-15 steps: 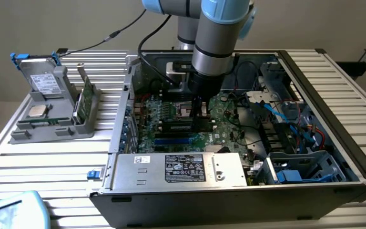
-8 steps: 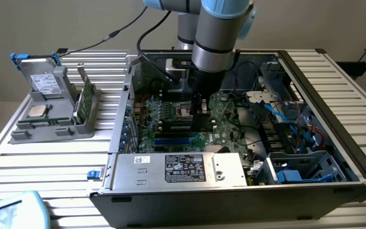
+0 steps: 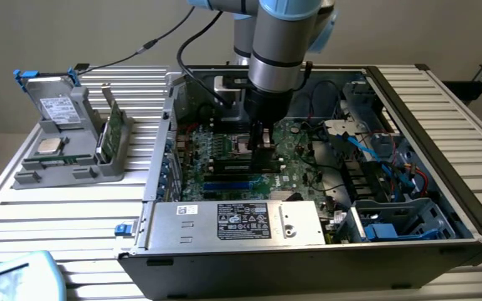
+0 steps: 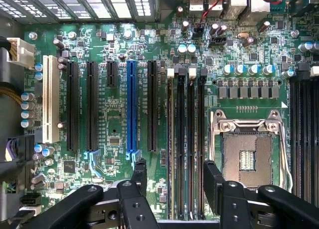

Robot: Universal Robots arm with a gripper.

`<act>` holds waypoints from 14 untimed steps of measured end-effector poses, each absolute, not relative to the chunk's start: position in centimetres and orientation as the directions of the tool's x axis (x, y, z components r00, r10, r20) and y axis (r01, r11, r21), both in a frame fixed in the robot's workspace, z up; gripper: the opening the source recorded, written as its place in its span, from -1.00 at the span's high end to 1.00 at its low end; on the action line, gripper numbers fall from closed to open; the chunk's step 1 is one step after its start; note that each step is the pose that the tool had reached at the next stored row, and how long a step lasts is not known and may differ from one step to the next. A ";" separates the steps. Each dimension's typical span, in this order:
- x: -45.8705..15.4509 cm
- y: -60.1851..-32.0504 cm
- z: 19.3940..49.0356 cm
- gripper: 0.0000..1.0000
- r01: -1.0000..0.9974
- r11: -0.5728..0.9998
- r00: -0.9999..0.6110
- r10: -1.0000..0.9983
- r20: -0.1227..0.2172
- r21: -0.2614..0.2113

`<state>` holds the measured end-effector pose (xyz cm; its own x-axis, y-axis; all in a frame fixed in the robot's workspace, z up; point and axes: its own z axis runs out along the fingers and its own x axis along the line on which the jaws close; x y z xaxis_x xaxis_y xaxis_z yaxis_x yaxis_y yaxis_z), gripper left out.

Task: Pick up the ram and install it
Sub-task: 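Insert the ram into the slot, then press down the ram until it locks into place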

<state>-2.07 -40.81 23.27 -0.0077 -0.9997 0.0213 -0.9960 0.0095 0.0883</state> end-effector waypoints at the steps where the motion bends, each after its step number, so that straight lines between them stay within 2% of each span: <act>1: -2.2 -40.8 23.3 -0.16 -0.996 0.007 -0.005 -1.000 0.021 0.087; 14: -2.3 -40.8 23.3 -0.16 -0.996 -0.007 0.009 -1.000 0.021 0.084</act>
<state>-2.34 -40.81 23.31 0.0090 -0.9997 0.0214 -0.9964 -0.0072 0.0841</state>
